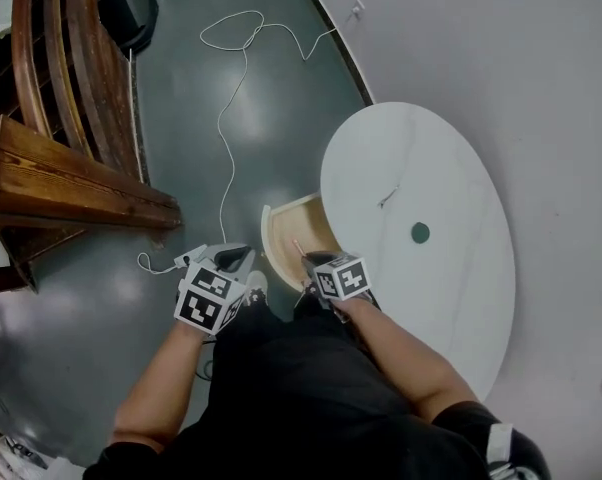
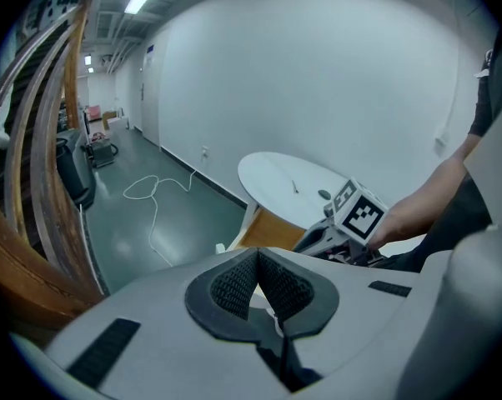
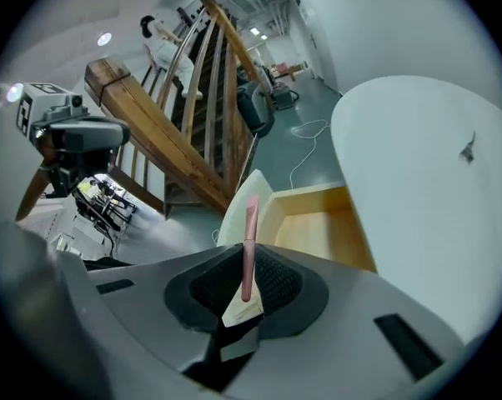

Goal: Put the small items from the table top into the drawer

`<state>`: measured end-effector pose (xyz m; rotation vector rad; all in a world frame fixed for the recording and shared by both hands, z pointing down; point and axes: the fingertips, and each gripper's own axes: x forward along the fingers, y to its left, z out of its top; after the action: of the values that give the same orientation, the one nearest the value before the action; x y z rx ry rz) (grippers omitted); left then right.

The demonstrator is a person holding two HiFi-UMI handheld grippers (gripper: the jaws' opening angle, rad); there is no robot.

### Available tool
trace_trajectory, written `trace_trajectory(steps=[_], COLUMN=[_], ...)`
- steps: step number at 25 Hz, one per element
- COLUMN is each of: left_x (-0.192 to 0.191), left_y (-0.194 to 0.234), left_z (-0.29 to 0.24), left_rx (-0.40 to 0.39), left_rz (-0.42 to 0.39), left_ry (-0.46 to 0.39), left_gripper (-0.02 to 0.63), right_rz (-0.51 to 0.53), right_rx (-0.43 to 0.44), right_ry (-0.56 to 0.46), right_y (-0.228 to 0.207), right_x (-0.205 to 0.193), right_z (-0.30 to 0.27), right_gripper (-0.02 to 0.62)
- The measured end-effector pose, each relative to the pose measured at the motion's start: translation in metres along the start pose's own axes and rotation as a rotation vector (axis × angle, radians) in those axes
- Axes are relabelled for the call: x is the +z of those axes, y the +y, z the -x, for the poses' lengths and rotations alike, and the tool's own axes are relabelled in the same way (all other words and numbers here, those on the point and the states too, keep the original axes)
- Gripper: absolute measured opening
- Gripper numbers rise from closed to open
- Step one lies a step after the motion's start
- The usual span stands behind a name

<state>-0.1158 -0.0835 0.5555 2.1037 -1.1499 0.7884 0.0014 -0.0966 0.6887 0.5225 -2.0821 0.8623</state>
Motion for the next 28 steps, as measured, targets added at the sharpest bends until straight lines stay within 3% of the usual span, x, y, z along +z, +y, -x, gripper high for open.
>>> trace_trajectory(steps=[8, 14, 18, 28], left_x=[-0.020, -0.047, -0.057, -0.069], left_y=[0.010, 0.007, 0.005, 0.008], left_z=[0.016, 0.027, 0.034, 0.036], left_rx=[0.073, 0.122, 0.145, 0.137], left_rz=[0.065, 0.093, 0.138, 0.231], left_ry=[0.010, 0.039, 0.041, 0.032], left_gripper=[0.014, 0.014, 0.014, 0.014], right_rz=[0.016, -0.032, 0.030, -0.042], right_rx=[-0.039, -0.060, -0.061, -0.036], right_ry=[0.151, 0.251, 0.314, 0.378], right_y=[-0.021, -0.044, -0.047, -0.053], right_x=[-0.009, -0.020, -0.031, -0.049], right_z=[-0.062, -0.105, -0.128, -0.155], right_gripper=[0.043, 0.043, 0.043, 0.043])
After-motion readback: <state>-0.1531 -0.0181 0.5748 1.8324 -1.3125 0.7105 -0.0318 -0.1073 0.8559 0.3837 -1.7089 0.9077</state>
